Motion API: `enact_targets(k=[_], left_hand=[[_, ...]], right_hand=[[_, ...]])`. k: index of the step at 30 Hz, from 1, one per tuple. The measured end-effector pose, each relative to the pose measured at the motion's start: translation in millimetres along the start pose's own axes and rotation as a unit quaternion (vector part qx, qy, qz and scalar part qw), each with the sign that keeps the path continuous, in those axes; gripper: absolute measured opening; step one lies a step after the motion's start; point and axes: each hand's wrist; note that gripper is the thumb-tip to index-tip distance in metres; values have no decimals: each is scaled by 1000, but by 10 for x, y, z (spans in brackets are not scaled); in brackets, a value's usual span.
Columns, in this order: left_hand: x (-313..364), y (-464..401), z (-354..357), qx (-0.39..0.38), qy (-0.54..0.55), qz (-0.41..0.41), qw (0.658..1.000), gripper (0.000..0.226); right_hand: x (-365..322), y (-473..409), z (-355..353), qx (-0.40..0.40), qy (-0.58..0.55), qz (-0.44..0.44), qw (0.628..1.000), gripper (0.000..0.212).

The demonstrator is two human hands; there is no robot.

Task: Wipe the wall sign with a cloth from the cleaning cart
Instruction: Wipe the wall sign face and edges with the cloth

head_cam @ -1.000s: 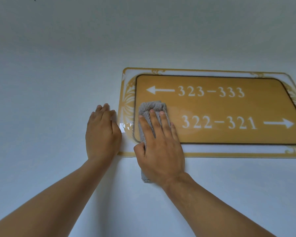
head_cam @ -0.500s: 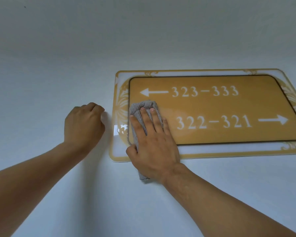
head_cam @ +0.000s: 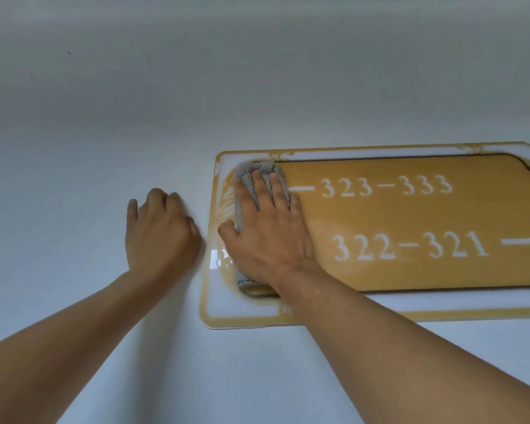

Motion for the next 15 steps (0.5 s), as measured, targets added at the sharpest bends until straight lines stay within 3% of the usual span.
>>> enact_targets(k=[2, 8, 15], left_hand=[[-44, -200, -5, -13, -31, 18, 999, 37], [-301, -347, 171, -35, 53, -41, 997, 58], [-326, -383, 287, -69, 57, -41, 995, 64]], right_hand=[[-27, -160, 44, 1, -5, 12, 1000, 75], [-201, -614, 197, 7, -6, 32, 999, 74], [-286, -971, 320, 20, -6, 40, 999, 72]])
Point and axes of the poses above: each hand's wrist, its own y-axis away from the middle knuckle, its own z-axis out of the palm, x = y × z, and after that the axes turned 9 degrees about x, right-handed
